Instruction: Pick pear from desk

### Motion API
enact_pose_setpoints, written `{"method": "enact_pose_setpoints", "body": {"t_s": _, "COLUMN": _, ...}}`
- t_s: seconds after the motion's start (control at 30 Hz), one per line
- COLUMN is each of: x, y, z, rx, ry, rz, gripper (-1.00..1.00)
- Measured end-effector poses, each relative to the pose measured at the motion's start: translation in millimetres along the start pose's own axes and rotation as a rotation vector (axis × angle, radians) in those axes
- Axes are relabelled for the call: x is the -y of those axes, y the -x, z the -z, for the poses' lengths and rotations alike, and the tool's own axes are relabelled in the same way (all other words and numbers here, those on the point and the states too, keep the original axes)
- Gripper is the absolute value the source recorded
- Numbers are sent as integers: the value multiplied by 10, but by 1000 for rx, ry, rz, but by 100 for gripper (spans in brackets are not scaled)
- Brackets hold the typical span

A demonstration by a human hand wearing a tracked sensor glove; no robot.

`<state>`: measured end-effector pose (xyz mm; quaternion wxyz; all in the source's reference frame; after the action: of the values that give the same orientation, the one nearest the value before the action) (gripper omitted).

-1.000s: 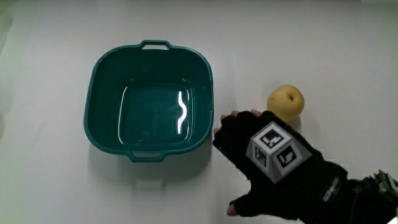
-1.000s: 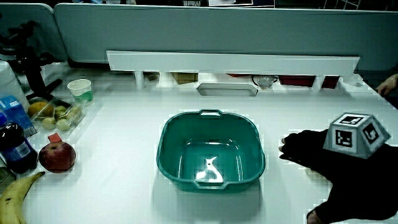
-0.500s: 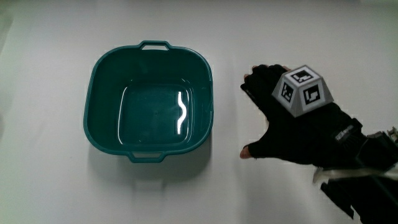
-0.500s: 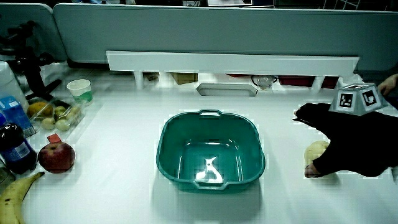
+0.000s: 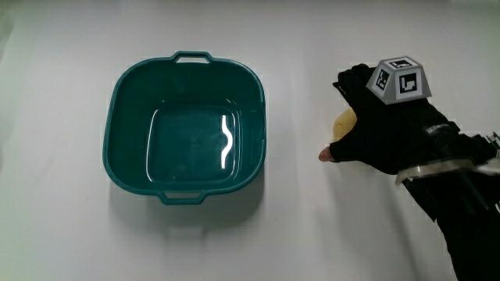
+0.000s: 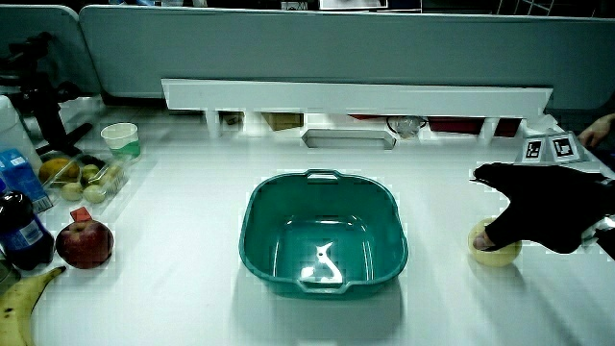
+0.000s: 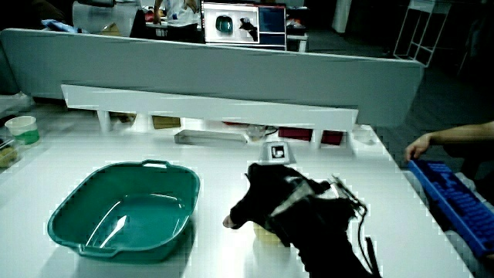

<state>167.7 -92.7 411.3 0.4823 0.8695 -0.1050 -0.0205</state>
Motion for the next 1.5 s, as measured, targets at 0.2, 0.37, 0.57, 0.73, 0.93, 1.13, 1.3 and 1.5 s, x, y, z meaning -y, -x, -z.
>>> {"method": "enact_pose_setpoints", "body": {"t_s": 0.2, "x": -180, "y": -106, "z": 36, "rx": -36, "ry": 50, "rz": 32, "gripper": 0}}
{"method": "enact_pose_setpoints", "body": {"t_s": 0.37, "x": -305, "y": -216, "z": 92, "rx": -61, "ry": 72, "rz": 55, "gripper": 0}}
{"method": "enact_pose_setpoints", "body": {"t_s": 0.57, "x": -410, "y": -331, "z": 171, "rx": -95, "ry": 99, "rz": 77, "gripper": 0}}
{"method": "enact_pose_setpoints", "body": {"t_s": 0.73, "x": -503, "y": -401, "z": 247, "rx": -101, "ry": 125, "rz": 103, "gripper": 0}}
{"method": "enact_pose_setpoints", "body": {"t_s": 0.93, "x": -617, "y": -467, "z": 339, "rx": -107, "ry": 153, "rz": 126, "gripper": 0}}
{"method": "enact_pose_setpoints", "body": {"t_s": 1.13, "x": -705, "y": -513, "z": 423, "rx": -113, "ry": 190, "rz": 138, "gripper": 0}}
{"method": "enact_pose_setpoints", "body": {"t_s": 1.3, "x": -738, "y": -536, "z": 462, "rx": -126, "ry": 202, "rz": 131, "gripper": 0}}
{"method": "enact_pose_setpoints", "body": {"t_s": 1.5, "x": -741, "y": -531, "z": 462, "rx": -106, "ry": 190, "rz": 142, "gripper": 0}}
